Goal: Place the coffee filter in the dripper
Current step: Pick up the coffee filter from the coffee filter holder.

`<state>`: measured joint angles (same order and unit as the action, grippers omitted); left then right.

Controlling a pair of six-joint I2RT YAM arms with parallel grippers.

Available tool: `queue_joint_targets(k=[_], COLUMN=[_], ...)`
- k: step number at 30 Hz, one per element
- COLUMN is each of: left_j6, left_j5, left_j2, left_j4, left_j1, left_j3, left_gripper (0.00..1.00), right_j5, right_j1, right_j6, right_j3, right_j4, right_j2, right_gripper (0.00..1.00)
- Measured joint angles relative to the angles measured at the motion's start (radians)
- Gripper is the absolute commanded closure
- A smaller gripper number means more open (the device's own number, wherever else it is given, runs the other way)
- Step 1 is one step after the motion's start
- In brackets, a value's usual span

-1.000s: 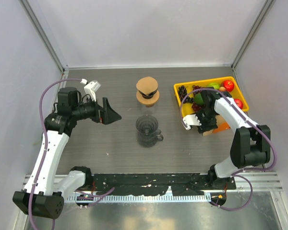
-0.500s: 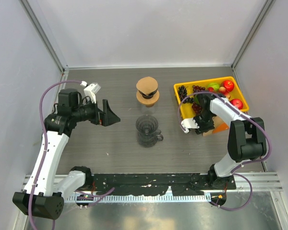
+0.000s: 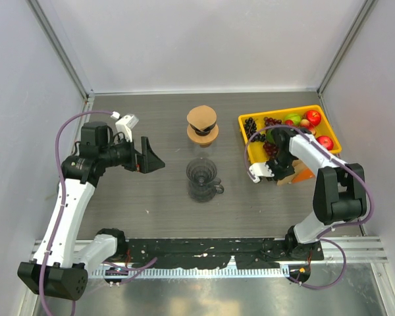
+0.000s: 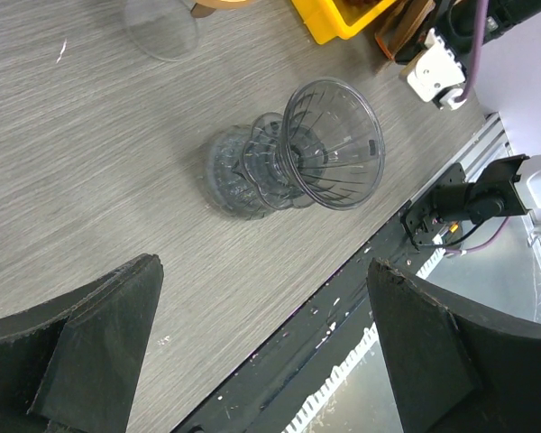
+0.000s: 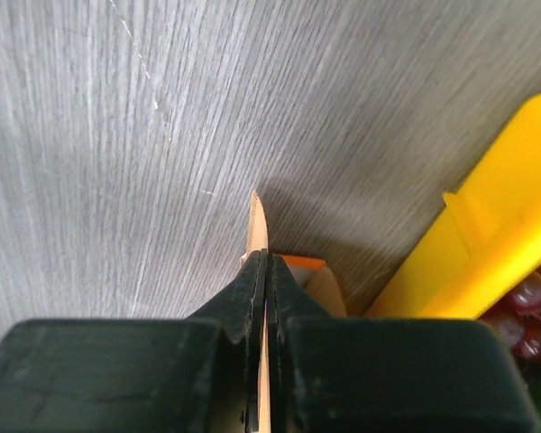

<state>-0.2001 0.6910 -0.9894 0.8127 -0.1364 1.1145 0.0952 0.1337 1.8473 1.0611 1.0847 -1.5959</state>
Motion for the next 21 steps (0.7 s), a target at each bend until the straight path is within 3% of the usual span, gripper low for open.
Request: queue_joint_targets(k=[15, 19, 21], left_j6=[-0.001, -0.004, -0.011], left_j5=[0.012, 0.012, 0.012], left_j2=[-0.007, -0.008, -0.012], left_j4=[-0.019, -0.060, -0.084], left_j1=[0.000, 0.000, 0.000], left_j3=[0.012, 0.053, 0.098], left_gripper=[0.01, 0.00, 0.01], right_j5=[0.236, 0.339, 0.403], right_j1=[-0.013, -0.030, -0.035], right_j6=[-0.206, -0.377, -0.566], right_j3=[0.434, 0.614, 0.693], right_j4=[0.237, 0.248, 0.202], right_j2=[0.091, 0.100, 0.130], right_gripper=[0.95, 0.95, 0.95])
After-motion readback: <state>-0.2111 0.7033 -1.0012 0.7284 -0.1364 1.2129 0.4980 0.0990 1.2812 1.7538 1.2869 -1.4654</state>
